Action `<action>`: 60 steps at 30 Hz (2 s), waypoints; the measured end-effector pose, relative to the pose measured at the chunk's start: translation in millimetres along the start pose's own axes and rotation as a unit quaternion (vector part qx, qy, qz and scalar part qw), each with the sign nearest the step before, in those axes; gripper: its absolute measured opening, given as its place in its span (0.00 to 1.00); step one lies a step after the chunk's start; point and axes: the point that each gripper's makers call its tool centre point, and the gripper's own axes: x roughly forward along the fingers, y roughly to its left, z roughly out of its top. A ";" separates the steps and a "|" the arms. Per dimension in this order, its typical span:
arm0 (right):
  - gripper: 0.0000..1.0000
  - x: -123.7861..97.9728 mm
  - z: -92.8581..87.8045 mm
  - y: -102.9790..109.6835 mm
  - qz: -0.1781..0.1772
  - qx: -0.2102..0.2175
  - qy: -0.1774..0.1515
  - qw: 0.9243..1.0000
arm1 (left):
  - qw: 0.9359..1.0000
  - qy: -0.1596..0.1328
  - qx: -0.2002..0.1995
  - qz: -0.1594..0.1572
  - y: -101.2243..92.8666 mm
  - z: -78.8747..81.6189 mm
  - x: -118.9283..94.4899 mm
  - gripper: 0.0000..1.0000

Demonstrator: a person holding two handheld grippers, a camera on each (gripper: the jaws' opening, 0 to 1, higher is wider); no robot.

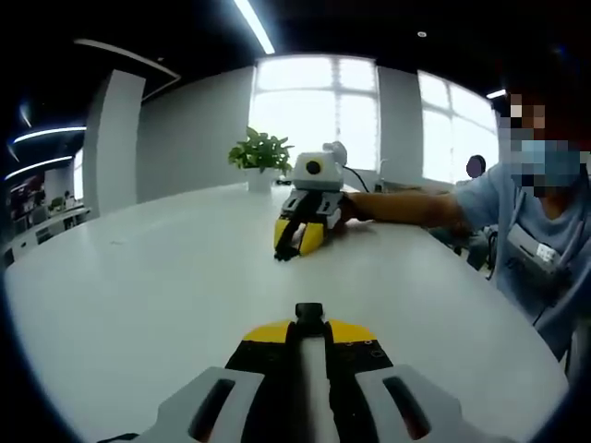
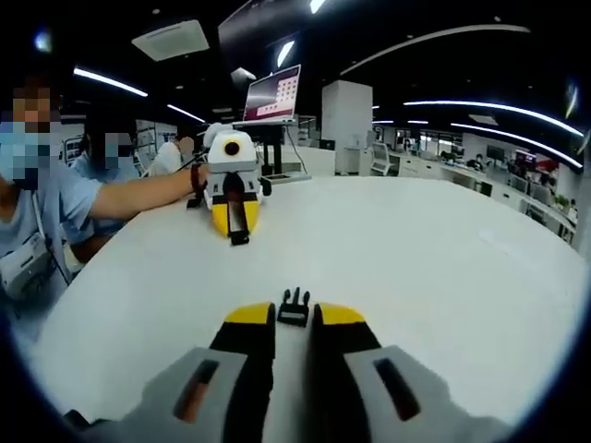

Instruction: Snap the two parts of the plastic buckle together until the buckle closes and remains connected.

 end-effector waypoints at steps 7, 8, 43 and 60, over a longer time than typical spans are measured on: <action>0.13 1.3 -2.3 0.1 -0.001 0.004 0.001 1.000 | 1.000 0.000 -0.001 0.000 -0.7 -0.7 0.0 0.12; 0.13 1.8 -2.7 0.6 -0.002 0.003 0.000 1.000 | 1.000 0.000 -0.001 0.000 -1.2 -0.6 0.2 0.12; 0.13 4.2 -5.3 2.2 0.002 -0.003 0.000 1.000 | 1.000 -0.001 0.011 -0.005 -3.2 -1.5 2.3 0.12; 0.13 8.1 -3.1 7.5 0.011 -0.025 0.010 1.000 | 1.000 -0.001 0.012 -0.005 -1.0 0.7 2.3 0.12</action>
